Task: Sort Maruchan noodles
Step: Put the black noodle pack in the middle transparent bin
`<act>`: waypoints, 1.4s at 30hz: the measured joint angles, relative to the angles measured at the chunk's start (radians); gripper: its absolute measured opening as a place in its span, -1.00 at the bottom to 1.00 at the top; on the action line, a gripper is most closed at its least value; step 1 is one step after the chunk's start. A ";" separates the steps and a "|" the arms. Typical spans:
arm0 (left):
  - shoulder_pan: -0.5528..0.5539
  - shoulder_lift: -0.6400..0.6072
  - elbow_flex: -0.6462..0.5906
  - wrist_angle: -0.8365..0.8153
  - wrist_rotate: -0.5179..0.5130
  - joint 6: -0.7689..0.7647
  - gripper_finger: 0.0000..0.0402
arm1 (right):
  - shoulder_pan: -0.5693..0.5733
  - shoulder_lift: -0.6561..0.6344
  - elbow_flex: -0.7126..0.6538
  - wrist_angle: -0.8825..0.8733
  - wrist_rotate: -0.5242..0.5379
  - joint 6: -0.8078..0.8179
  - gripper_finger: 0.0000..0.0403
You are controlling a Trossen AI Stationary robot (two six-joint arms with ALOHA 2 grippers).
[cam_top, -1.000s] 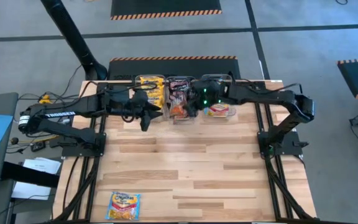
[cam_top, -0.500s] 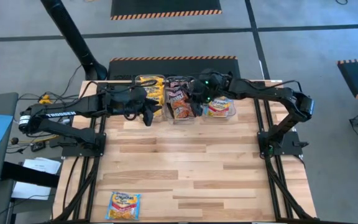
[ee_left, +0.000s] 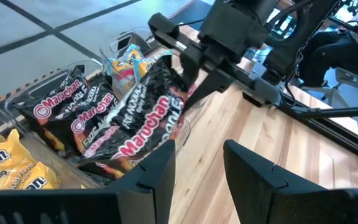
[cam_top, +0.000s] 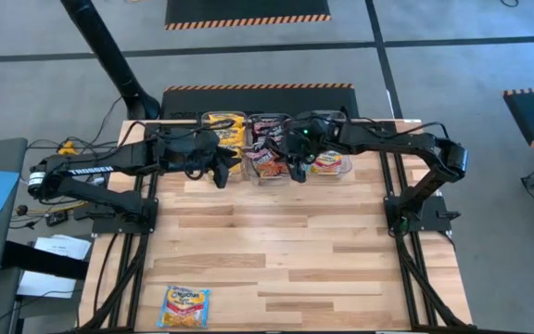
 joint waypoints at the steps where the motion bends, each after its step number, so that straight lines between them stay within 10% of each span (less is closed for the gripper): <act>1: 0.000 0.000 0.000 0.000 0.000 0.000 -0.39 | 0.003 0.014 0.001 0.010 0.000 0.000 -0.88; 16: 0.000 0.000 0.000 -0.009 -0.002 0.002 -0.39 | 0.040 0.122 0.000 0.016 0.058 0.114 -0.80; 42: 0.000 0.000 0.000 -0.018 -0.004 0.004 -0.39 | 0.036 0.116 0.121 -0.311 0.086 0.349 0.07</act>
